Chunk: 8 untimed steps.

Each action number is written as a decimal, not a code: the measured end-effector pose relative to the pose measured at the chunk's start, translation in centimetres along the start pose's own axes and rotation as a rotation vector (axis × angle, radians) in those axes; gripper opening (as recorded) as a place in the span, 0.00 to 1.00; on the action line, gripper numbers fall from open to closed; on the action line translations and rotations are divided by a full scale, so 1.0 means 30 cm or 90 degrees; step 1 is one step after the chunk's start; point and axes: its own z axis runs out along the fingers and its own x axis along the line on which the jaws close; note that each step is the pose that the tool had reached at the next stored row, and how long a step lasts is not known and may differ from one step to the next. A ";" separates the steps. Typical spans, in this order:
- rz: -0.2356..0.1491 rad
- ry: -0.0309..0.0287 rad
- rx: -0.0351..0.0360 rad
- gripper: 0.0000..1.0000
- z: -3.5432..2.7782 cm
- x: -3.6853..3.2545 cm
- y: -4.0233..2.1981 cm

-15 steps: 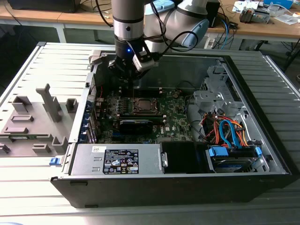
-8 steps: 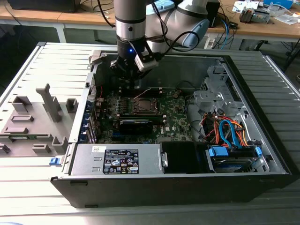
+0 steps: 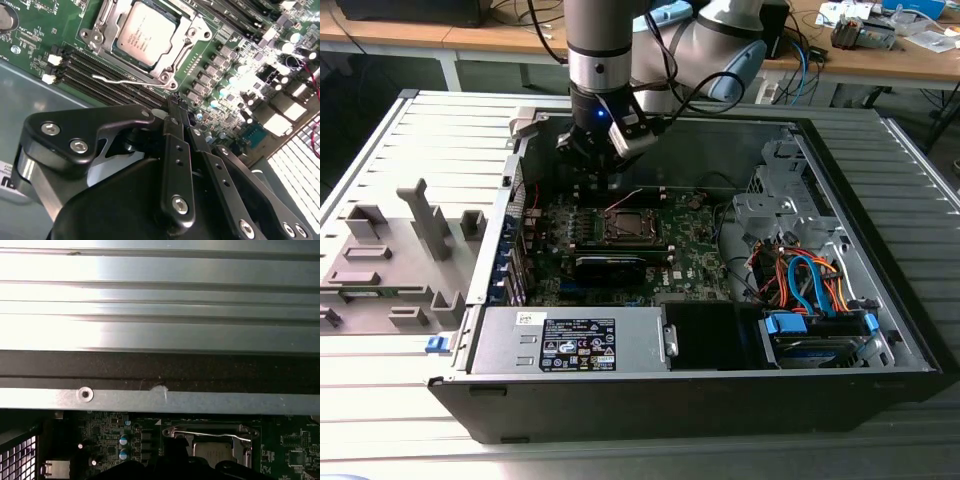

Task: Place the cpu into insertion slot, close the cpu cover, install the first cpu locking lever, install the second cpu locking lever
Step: 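Install the first cpu locking lever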

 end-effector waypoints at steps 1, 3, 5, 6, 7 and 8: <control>0.000 0.0000 0.0000 0.11 0.007 -0.003 0.000; 0.000 0.0000 0.0000 0.11 0.015 -0.007 0.000; 0.000 0.0000 0.0006 0.11 0.021 -0.008 0.001; 0.000 0.0000 0.0008 0.11 0.023 -0.008 0.000; -0.001 0.0000 0.0010 0.11 0.026 -0.009 0.000; -0.001 0.0001 0.0010 0.11 0.028 -0.009 0.000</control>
